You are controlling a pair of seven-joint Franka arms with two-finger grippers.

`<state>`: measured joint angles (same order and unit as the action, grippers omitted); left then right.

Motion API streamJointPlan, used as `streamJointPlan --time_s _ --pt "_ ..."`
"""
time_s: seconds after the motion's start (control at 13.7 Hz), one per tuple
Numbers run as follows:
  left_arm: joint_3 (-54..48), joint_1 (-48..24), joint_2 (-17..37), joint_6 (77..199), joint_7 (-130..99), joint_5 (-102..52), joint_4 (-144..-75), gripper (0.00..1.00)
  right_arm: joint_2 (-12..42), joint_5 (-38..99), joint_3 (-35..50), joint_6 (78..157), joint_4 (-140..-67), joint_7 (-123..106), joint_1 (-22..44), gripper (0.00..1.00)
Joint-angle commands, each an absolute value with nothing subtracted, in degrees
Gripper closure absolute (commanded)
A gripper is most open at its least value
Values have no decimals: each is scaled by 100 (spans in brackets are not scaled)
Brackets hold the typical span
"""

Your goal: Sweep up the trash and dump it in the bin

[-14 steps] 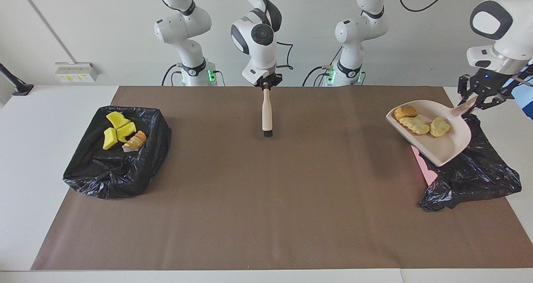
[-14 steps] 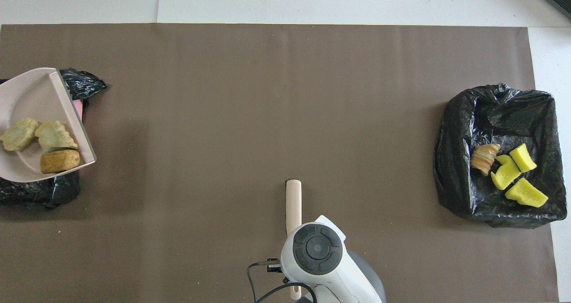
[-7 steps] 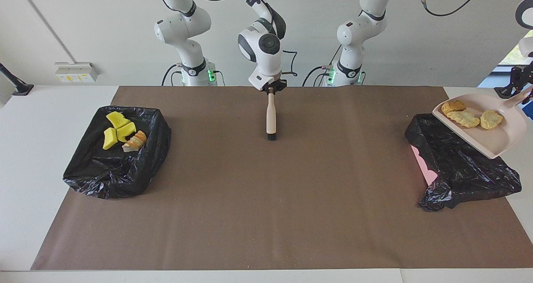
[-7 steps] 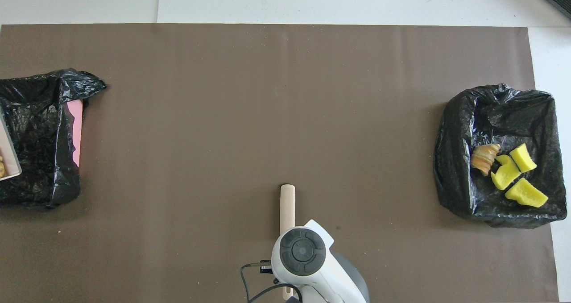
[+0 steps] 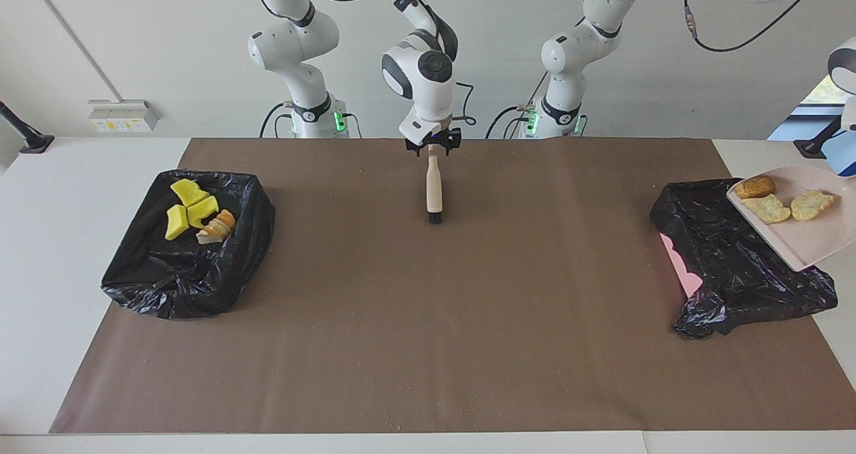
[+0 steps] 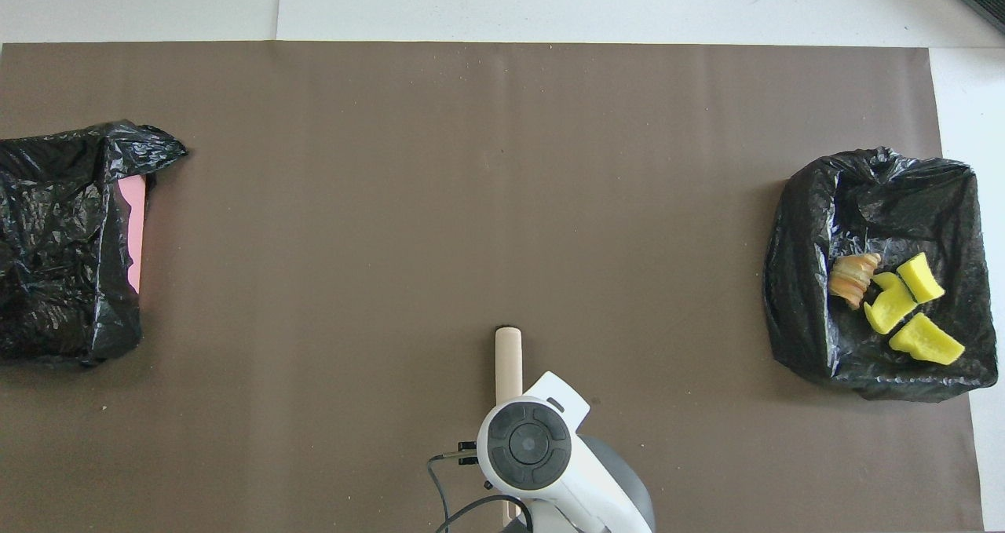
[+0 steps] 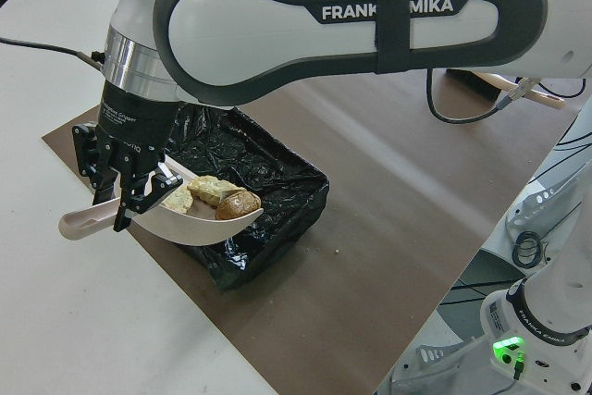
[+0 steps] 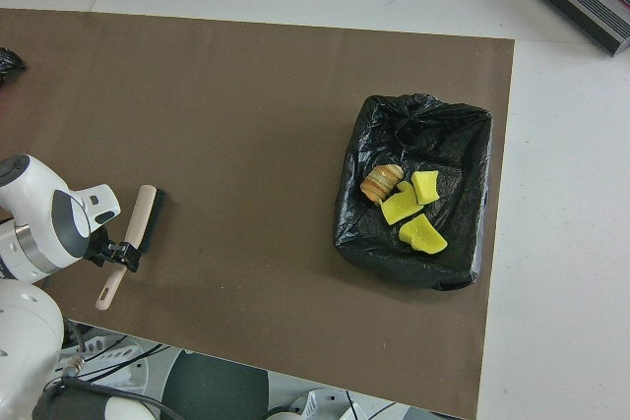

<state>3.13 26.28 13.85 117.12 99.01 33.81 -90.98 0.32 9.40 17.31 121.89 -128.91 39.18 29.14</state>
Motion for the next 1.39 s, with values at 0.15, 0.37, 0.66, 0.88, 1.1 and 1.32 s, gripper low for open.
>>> streamJointPlan --time_s 0.15,0.37,0.66,0.88,1.1,1.32 --pt "360 2049 1327 11225 9186 4735 -9044 100 -44 125 1731 12138 -12157 3841 2076 0" --pt "352 1776 1231 10899 9010 5236 -8991 100 -105 -263 1731 11726 -11604 3701 1426 0" --pt "325 1608 942 10626 8745 5564 -8965 100 -114 -264 1731 10778 -10515 3017 486 0" --pt "272 1513 642 10556 8719 4900 -8983 100 -210 -237 1714 10100 -9845 2410 -121 0" --pt "264 1109 650 10092 8186 3773 -8974 100 -343 -167 1627 9783 -9598 2058 -640 0" --pt "264 547 694 9547 7106 2536 -8947 100 -343 -114 1215 9239 -9072 1373 -729 0"
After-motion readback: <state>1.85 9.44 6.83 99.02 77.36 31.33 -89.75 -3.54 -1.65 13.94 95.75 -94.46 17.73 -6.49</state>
